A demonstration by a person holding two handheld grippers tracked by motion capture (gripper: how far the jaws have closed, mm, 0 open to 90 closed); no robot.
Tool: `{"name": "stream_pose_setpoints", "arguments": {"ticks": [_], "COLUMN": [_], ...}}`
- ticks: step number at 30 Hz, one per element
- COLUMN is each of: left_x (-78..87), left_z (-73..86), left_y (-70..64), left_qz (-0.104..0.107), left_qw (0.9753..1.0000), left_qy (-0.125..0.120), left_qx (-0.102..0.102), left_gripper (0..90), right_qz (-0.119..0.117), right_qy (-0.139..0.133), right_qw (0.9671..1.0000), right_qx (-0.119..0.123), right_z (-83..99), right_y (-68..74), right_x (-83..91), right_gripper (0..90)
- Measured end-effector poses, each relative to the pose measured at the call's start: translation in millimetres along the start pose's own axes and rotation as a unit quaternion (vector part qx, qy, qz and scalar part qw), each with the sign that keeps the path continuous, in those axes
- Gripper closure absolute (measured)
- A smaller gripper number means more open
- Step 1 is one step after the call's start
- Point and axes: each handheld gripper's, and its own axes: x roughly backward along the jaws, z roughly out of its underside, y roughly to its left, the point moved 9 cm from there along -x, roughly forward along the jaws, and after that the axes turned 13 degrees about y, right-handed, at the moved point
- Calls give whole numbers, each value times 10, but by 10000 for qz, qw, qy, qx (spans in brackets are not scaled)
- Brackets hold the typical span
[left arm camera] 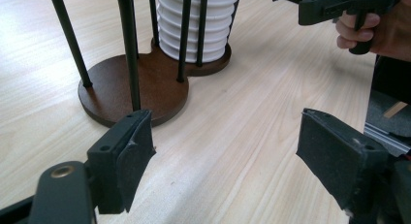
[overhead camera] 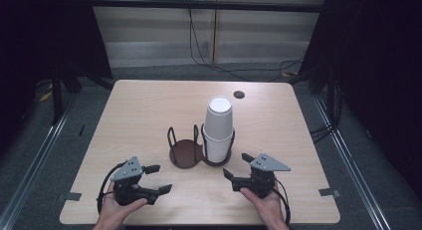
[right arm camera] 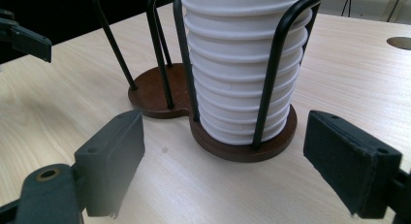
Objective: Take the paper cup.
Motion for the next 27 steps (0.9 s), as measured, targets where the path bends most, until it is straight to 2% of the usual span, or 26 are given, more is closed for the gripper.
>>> {"name": "stream_pose_setpoints", "arguments": {"ticks": [2, 4, 5, 6, 8, 12, 13, 15, 18, 23, 27], "left_x": [7, 10, 10, 12, 12, 26, 35, 28, 40, 46, 26], "left_z": [0, 5, 5, 12, 18, 31, 39, 56, 53, 63, 59], "left_y": [7, 24, 24, 34, 42, 19, 8, -4, -33, -9, -9], "left_qz": [18, 3, 3, 63, 67, 226, 269, 241, 308, 290, 326], "left_qw": [10000, 10000, 10000, 10000, 9999, 9997, 9996, 9997, 9995, 9996, 9994], "left_qy": [5, 52, 52, 70, 84, 72, 54, 69, 42, 22, 42], "left_qx": [-14, -41, -41, 12, 22, -6, 37, 34, -35, 63, 72], "left_gripper": [184, 159, 164, 161, 160, 161, 160, 162, 159, 160, 161], "right_qz": [-32, -176, -176, -255, -247, -272, -197, -206, -205, -109, -158], "right_qy": [-23, 31, 31, 10, 22, 24, -19, -17, 7, -77, 57], "right_qw": [10000, 9998, 9998, 9996, 9996, 9996, 9998, 9998, 9998, 9999, 9998], "right_qx": [27, -66, -66, -86, -100, -67, -46, -30, -11, 39, 143], "right_z": [-10, -10, -10, -14, -13, -26, -51, -72, -109, -178, -221], "right_y": [4, 18, 18, 27, 26, 29, 22, 25, 16, -7, -10], "right_x": [7, 9, 9, 13, 15, 37, 72, 106, 154, 225, 216], "right_gripper": [149, 170, 170, 169, 168, 168, 170, 176, 176, 176, 176]}}
